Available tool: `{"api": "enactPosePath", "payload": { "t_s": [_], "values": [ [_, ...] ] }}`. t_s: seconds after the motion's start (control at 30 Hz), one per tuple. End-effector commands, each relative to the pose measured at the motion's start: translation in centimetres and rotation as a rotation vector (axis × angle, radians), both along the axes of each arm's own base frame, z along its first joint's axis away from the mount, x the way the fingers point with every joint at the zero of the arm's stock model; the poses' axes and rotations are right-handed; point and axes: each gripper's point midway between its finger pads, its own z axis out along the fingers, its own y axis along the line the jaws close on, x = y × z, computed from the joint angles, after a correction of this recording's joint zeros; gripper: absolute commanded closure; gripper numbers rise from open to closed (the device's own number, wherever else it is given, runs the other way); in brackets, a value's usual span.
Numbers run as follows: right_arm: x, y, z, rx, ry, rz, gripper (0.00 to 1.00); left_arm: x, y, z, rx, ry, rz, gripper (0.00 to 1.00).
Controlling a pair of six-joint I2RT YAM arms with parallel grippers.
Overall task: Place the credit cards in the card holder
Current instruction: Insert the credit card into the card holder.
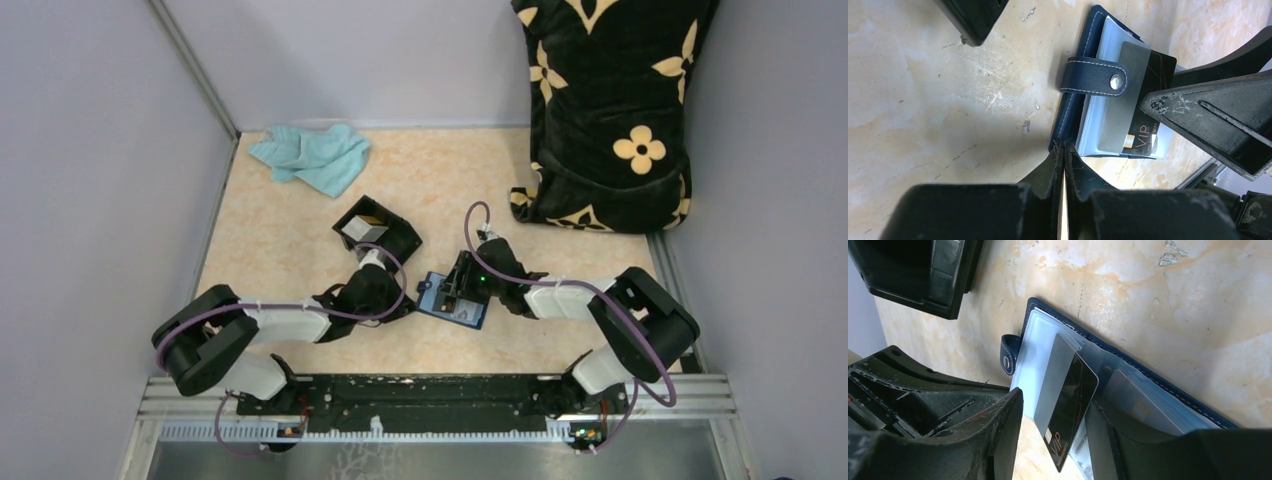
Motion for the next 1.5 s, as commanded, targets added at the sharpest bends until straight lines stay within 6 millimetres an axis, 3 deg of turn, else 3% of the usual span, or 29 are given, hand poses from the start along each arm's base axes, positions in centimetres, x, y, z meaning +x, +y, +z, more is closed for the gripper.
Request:
{"api": "enactPosePath", "payload": {
  "t_s": [0.0, 0.57, 0.73, 0.97, 1.33, 1.47],
  "values": [
    [-1.5, -4.3, -3.6, -0.208, 0.062, -0.046, 0.51, -2.0, 2.6, -3.1, 0.117, 0.070, -0.006, 0.91],
    [-1.1, -4.6, -2.1, -0.236, 0.036, -0.044, 0.51, -2.1, 1.4, -3.7, 0.116, 0.092, -0.039, 0.93],
    [-1.0, -4.8, -1.7, -0.253, 0.022, -0.032, 0.51, -1.9, 1.2, -2.9, 0.090, 0.066, -0.036, 0.91],
    [-1.0, -5.2, -1.2, -0.318, 0.008, 0.007, 0.47, -1.9, -0.5, -2.2, 0.071, 0.045, -0.089, 0.88],
    [-1.6, -6.9, -2.5, -0.414, 0.037, -0.001, 0.42, -3.0, -2.6, -2.3, 0.025, 0.062, -0.128, 0.88],
    [-1.5, -7.0, -2.4, -0.413, 0.030, -0.008, 0.42, -3.2, -3.7, -1.0, -0.054, 0.036, -0.130, 0.88]
  ]
}}
